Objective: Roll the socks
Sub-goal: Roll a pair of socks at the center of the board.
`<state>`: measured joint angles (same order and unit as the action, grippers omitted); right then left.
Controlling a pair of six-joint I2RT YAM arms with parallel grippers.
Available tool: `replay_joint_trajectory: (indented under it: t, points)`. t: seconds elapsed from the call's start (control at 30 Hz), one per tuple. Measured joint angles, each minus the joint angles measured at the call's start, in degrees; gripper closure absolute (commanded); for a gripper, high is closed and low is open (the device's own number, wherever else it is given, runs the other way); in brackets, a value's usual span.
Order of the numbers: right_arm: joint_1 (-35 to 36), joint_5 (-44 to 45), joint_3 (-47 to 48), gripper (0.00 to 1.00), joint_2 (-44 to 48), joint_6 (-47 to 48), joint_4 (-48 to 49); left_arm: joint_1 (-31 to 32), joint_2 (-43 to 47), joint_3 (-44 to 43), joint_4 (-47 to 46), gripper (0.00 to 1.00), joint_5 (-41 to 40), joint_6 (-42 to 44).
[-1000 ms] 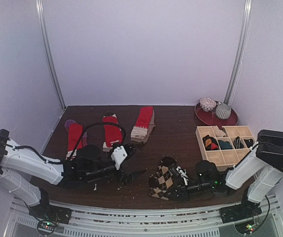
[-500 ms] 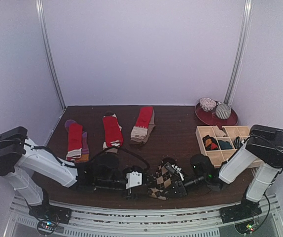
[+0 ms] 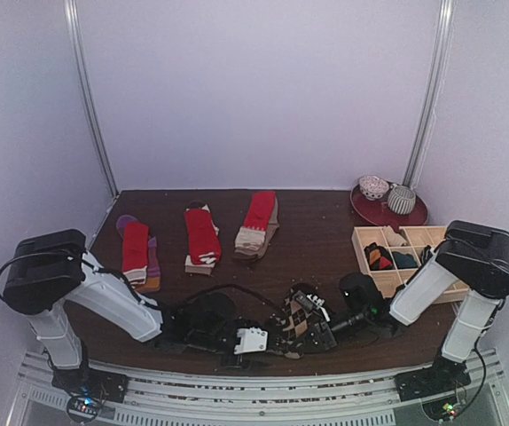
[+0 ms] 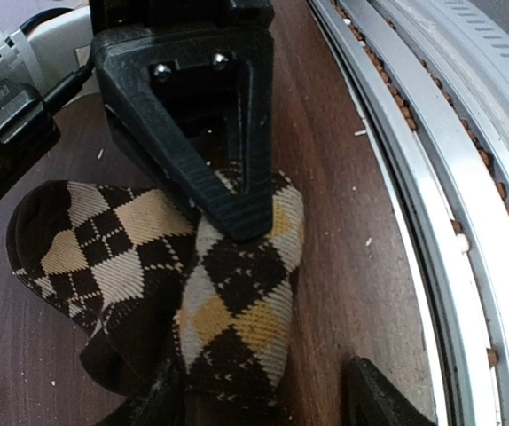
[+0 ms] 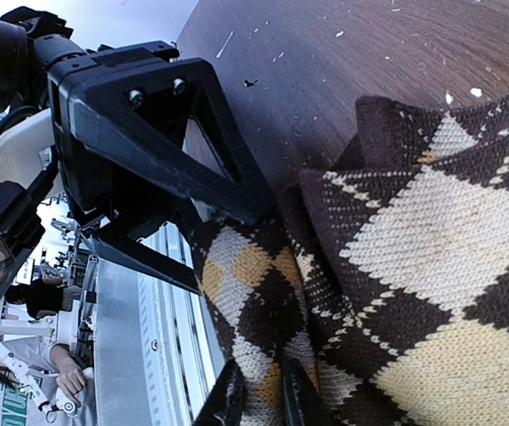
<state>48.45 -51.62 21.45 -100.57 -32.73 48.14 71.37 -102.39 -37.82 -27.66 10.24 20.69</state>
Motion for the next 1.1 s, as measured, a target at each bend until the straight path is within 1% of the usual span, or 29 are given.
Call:
replay_joint_trajectory:
  t: [0.17, 0.23, 0.3, 0.37, 0.43, 0.57, 0.7, 0.8, 0.83, 0.87, 0.9, 0.93, 0.97, 1.0, 1.1]
  points:
    - [-0.09, -0.31, 0.02, 0.86, -0.24, 0.0, 0.2, 0.0, 0.07, 0.26, -3.43, 0.33, -2.86, -0.04]
    - [-0.11, -0.35, 0.04, 0.86, -0.26, 0.0, 0.22, 0.0, 0.76, 1.38, -5.6, 0.34, -3.96, -0.07]
    - [-0.11, -0.35, 0.04, 0.86, -0.26, -0.02, 0.22, -0.02, 1.29, 1.66, -5.84, 0.39, -4.09, 0.0]
    - [-0.11, -0.35, 0.04, 0.86, -0.26, 0.0, 0.22, 0.0, 0.92, 1.22, -5.6, 0.46, -3.76, 0.04]
    - [-0.11, -0.35, 0.04, 0.86, -0.26, -0.04, 0.22, 0.0, -0.24, 0.15, -5.42, 0.5, -2.8, 0.11]
    - [-0.11, -0.35, -0.02, 0.86, -0.26, -0.24, 0.42, 0.07, -1.99, -1.01, -4.96, 0.55, -1.07, 0.17]
    - [-0.11, -0.37, -0.04, 0.86, -0.37, -0.5, 0.66, 0.11, -2.64, -1.68, -4.28, 0.56, -0.24, 0.22]
    - [-0.2, -0.68, -0.07, 0.86, -0.74, -0.92, 1.29, 0.11, -4.37, -3.06, -4.2, 0.6, -0.15, 0.2]
    - [-0.26, -0.79, -0.07, 0.86, -0.9, -1.09, 1.49, 0.11, -5.01, -3.32, -4.24, 0.63, -0.15, 0.2]
    - [-0.26, -0.9, -0.07, 0.86, -1.01, -1.18, 1.64, 0.11, -5.42, -3.32, -4.22, 0.69, -0.15, 0.15]
    - [-0.28, -0.98, -0.07, 0.86, -1.11, -1.33, 1.79, 0.11, -5.57, -3.32, -4.33, 0.76, -0.04, 0.11]
    - [-0.33, -1.11, -0.07, 0.86, -1.22, -1.44, 1.92, 0.11, -5.6, -3.34, -4.39, 0.88, 0.0, -0.02]
    - [-0.35, -1.22, -0.07, 0.85, -1.38, -1.57, 2.14, 0.11, -5.6, -3.37, -4.39, 0.98, 0.09, -0.24]
    - [-0.37, -1.33, -0.07, 0.85, -1.53, -1.62, 2.36, 0.11, -5.6, -3.39, -4.33, 1.0, 0.11, -0.66]
    - [-0.57, -1.75, -0.07, 0.85, -1.77, -1.77, 2.6, 0.09, -5.62, -4.07, -3.63, 1.0, 0.5, -0.68]
